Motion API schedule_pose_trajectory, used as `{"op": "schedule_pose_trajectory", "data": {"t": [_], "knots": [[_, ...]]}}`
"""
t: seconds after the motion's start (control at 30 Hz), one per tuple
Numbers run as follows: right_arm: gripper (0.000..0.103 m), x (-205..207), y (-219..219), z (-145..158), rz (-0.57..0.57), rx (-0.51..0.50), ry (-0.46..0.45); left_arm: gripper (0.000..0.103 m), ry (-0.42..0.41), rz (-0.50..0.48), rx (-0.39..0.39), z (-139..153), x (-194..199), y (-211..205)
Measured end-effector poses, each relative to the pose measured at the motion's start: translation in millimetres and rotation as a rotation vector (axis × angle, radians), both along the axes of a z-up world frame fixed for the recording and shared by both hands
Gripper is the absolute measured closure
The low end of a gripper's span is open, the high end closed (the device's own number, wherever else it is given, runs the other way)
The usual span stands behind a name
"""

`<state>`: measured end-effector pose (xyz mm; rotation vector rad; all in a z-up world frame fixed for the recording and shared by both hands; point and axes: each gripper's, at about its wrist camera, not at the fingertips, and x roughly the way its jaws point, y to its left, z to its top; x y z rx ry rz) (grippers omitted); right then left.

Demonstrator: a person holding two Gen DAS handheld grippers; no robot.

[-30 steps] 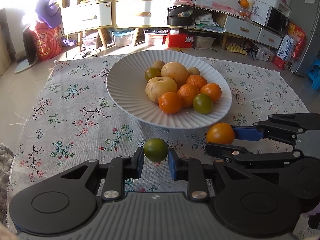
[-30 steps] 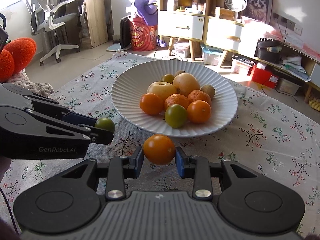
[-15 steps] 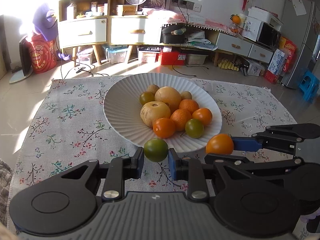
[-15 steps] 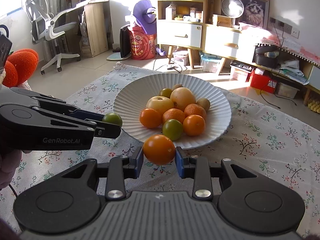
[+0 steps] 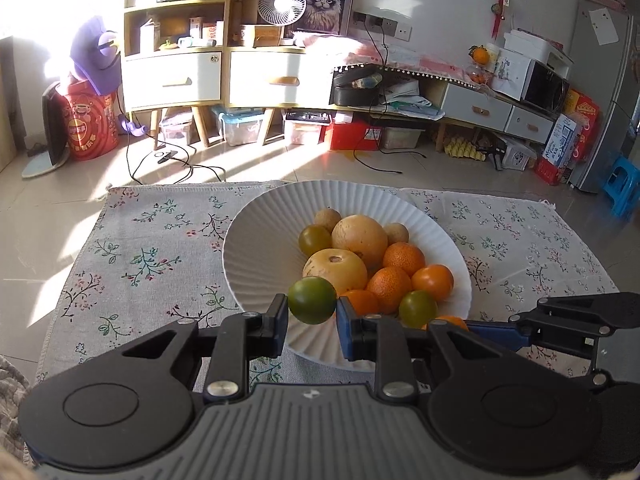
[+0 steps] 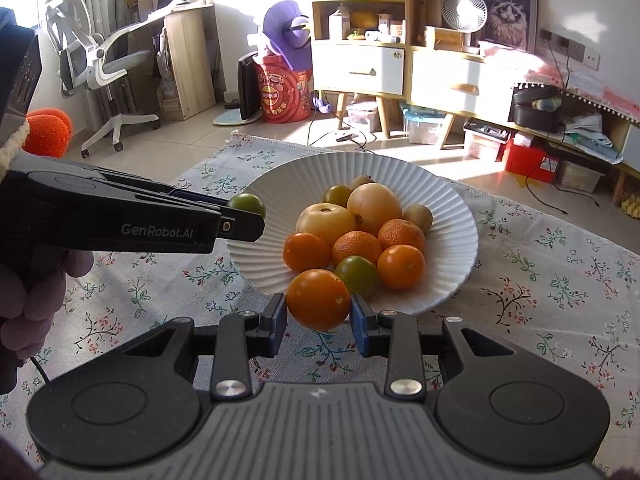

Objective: Organize fruits
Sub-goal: 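Carry both tomatoes in the tools over the white plate, then open both tools to release the tomatoes onto the plate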

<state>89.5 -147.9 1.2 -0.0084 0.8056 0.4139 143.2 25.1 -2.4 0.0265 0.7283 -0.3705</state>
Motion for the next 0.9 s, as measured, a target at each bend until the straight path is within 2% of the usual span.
{"op": "schedule_pose_trajectory", "data": {"t": [0.17,0.37,0.9], "knots": [[0.072,5.6,3.0,-1.3,-0.004,0.025,0.011,0.076,0.019,-0.023,-0.019,-5.7,15.9,3.8],[0.072,7.4,3.2,-2.7,-0.002,0.049,0.014,0.076,0.034,-0.038,0.01,-15.3,24.4,2.0],[0.072,9.9,4.9,-1.7,-0.016,0.058,0.008,0.073,0.031,-0.057,-0.004,-17.9,24.0,-2.7]]}}
